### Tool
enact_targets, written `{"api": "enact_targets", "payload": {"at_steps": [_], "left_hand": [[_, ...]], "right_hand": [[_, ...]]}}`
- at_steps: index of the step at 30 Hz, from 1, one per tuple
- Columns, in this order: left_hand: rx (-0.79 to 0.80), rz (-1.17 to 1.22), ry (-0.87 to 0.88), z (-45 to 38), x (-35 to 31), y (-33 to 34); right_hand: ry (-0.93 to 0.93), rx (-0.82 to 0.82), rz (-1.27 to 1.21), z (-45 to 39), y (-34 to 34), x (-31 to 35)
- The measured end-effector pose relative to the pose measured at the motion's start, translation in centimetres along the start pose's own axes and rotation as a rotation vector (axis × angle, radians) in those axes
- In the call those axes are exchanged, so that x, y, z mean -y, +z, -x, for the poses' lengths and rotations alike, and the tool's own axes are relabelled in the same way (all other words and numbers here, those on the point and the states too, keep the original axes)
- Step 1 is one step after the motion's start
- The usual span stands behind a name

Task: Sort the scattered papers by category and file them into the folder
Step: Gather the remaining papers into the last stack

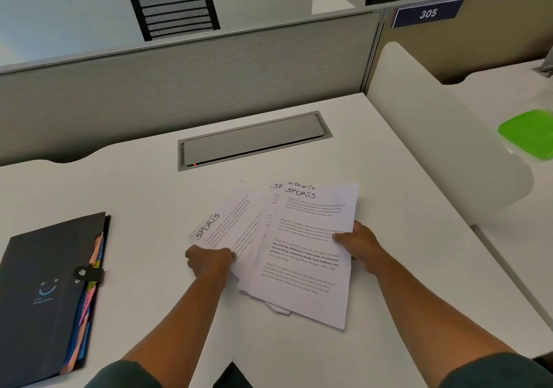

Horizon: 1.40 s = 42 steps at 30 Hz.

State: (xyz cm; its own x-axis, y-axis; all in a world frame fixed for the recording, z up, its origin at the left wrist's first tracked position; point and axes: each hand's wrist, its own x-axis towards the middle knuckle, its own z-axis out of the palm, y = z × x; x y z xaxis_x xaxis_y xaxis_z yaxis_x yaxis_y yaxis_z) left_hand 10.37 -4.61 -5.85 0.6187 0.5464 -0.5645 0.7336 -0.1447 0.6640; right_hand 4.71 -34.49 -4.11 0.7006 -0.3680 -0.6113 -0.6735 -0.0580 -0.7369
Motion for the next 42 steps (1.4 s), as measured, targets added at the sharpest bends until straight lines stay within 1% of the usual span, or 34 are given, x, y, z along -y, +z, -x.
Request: {"api": "enact_targets", "payload": {"at_steps": [2,3,6,9,15,19,22,28,32,36,39,42], "left_hand": [[0.039,0.046,0.032,-0.1,0.4,-0.1],[0.058,0.032,0.058,-0.2,0.7,-0.1],[0.075,-0.085,0.17,-0.1,1.3,-0.1],[0.071,-0.18,0.296,0.2,1.5,-0.2],[0.13,-0.097,0.349,-0.6,0.6,-1.1],[0.101,-0.149,0.45,-1.7,-0.2,-2.3],[0.11,-0.164,0.534,-2.4,-0.5,-3.3],[0.161,-0.149,0.621,-2.4,-1.3,-4.2],[0.276,-0.07,0.583,-1.8,-1.1,-3.7],[0.414,0.031,0.421,-0.7,-1.0,-3.1],[0.563,-0.005,0.333,-0.1,-0.7,-3.0],[0.638,-0.058,0.318,0.2,-0.2,-2.8]], "right_hand": [[-0.002,0.014,-0.006,0.0,0.0,-0.1],[-0.006,0.02,-0.005,-0.1,0.0,-0.2],[-0.021,0.018,0.008,-0.1,0.1,-0.4],[-0.042,-0.024,0.009,0.0,0.0,-0.5],[-0.081,-0.107,-0.084,-0.4,-0.8,-0.4],[-0.091,-0.088,-0.14,-0.5,-1.4,-0.7],[-0.089,-0.066,-0.177,-0.7,-1.6,-1.2],[-0.078,-0.007,-0.124,-0.7,-1.2,-1.5],[-0.078,0.037,-0.161,-0.7,-0.6,-1.3],[-0.08,0.073,-0.158,-0.6,0.2,-1.0],[-0.059,0.105,-0.169,-0.6,0.7,-1.0],[-0.02,0.154,-0.191,-0.6,1.2,-1.2]]}}
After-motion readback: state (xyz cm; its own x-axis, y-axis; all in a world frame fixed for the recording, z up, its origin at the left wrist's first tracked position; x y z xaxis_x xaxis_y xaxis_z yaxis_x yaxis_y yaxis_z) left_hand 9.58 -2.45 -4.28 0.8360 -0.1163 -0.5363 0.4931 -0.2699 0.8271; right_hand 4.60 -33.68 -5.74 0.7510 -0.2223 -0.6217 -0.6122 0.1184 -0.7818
